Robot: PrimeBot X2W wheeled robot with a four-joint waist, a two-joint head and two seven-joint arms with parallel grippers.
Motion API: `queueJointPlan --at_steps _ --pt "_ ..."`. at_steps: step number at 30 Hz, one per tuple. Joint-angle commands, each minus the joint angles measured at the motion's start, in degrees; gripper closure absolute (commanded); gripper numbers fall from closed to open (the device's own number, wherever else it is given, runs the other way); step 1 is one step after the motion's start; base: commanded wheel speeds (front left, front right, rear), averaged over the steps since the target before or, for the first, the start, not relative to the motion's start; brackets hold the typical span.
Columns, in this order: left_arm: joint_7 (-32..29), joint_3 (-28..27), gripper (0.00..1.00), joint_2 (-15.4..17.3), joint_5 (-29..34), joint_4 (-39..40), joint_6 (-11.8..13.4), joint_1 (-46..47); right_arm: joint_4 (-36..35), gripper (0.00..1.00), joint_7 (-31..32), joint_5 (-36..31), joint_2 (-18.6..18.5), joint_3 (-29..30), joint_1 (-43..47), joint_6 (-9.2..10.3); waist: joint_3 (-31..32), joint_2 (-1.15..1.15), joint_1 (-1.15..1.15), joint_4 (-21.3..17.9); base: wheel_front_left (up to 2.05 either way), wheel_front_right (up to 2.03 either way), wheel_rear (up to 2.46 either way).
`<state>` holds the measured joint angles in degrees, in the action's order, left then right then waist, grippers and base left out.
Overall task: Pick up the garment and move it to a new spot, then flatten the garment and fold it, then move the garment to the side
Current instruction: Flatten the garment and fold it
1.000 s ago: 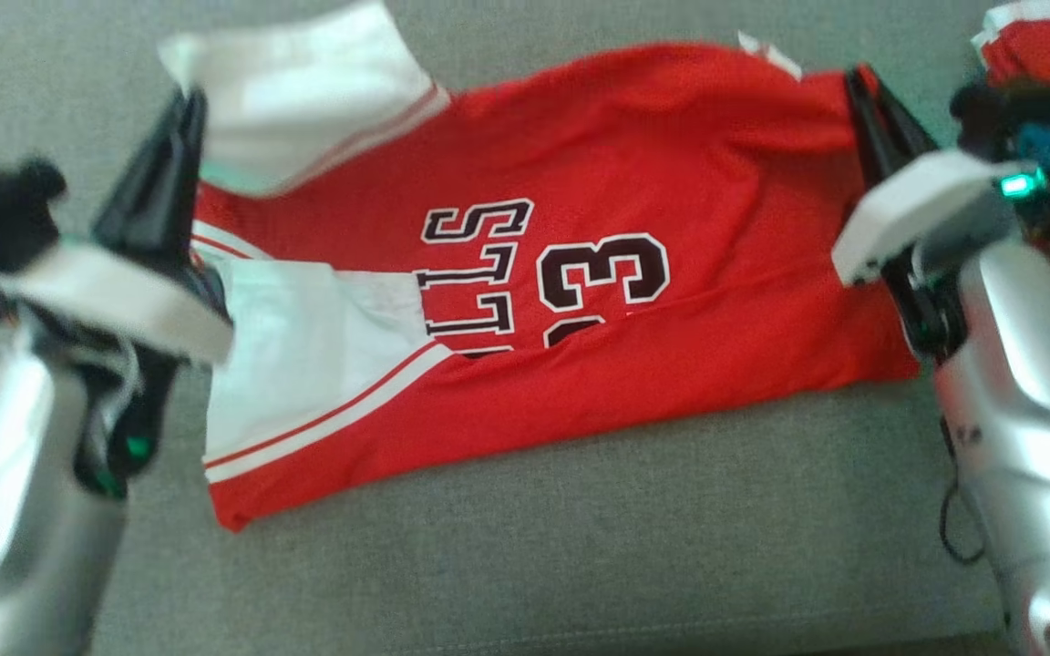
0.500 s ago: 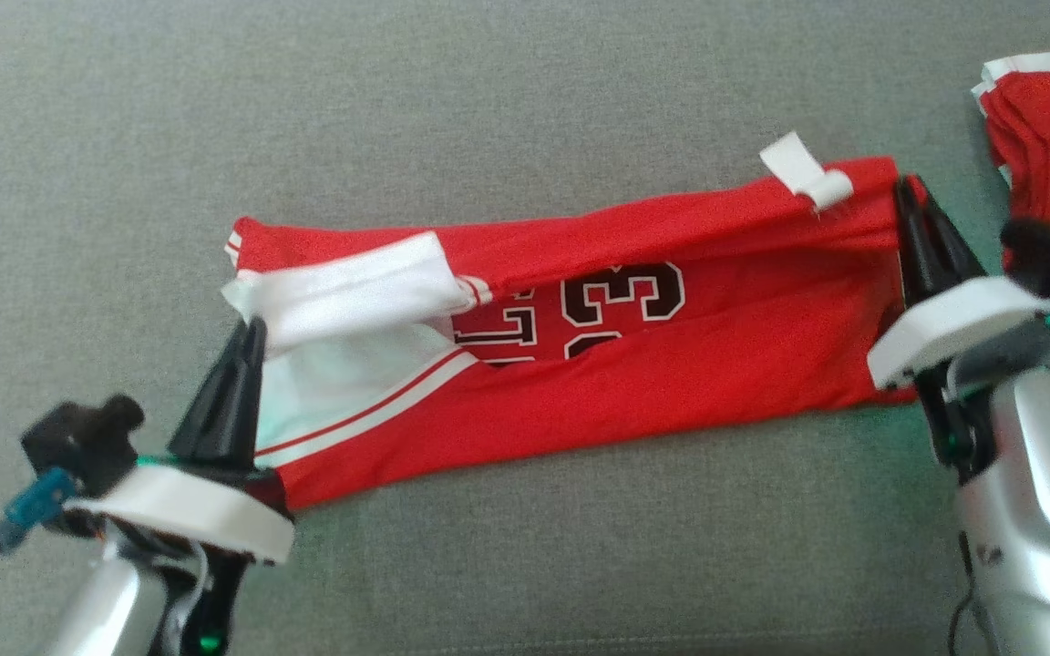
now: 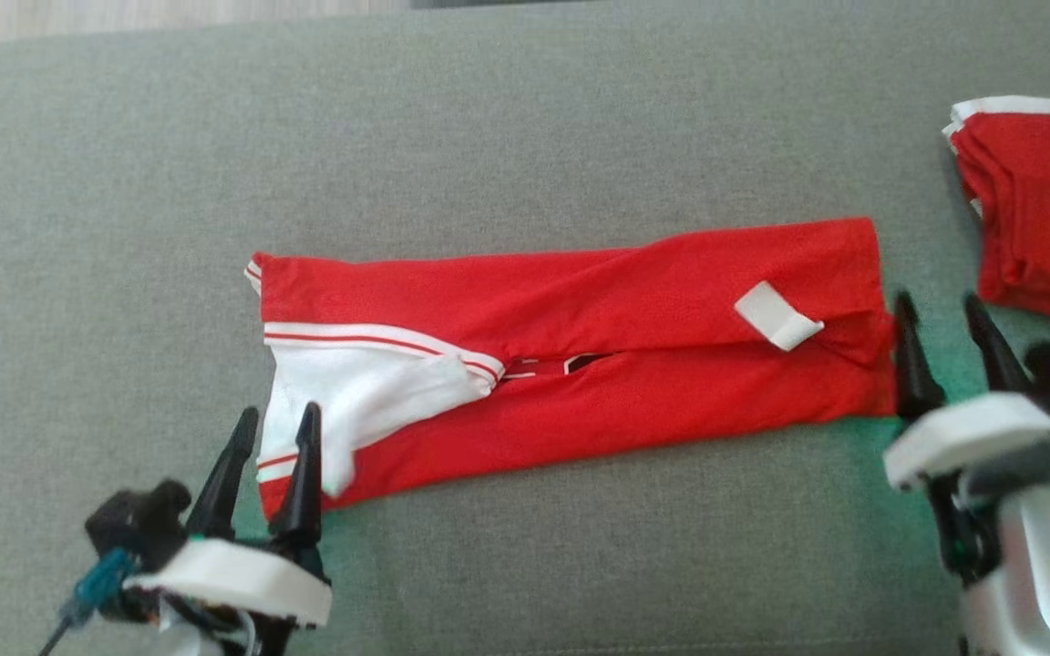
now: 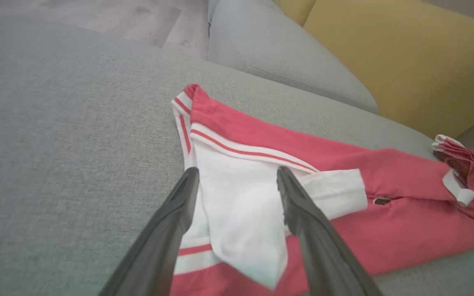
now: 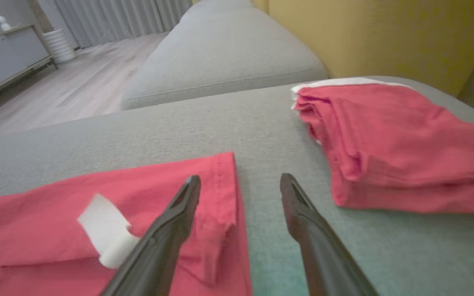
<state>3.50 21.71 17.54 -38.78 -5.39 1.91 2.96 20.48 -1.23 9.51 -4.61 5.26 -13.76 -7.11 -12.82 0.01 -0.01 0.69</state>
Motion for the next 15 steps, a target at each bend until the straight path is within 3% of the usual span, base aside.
queueJointPlan --at_steps 1,7,15 --pt "3.83 -3.55 0.00 0.26 0.64 1.40 1.31 -0.42 -3.16 0.00 -1.61 -0.50 0.49 1.78 2.18 -0.37 1.15 -0.01 0.01 0.38 0.00 0.00 0.00" --pt "9.21 -7.09 0.00 -0.72 1.98 3.63 4.82 -2.44 -6.12 0.00 -0.90 -0.78 1.38 5.71 5.03 -0.37 2.62 -0.01 0.01 1.29 0.00 0.00 0.00" --pt "10.65 -9.48 0.00 -1.30 4.18 5.79 8.14 -2.87 -5.18 0.00 5.40 -2.27 1.46 4.00 1.88 -0.37 3.19 -0.01 0.01 3.70 0.00 0.00 0.00"
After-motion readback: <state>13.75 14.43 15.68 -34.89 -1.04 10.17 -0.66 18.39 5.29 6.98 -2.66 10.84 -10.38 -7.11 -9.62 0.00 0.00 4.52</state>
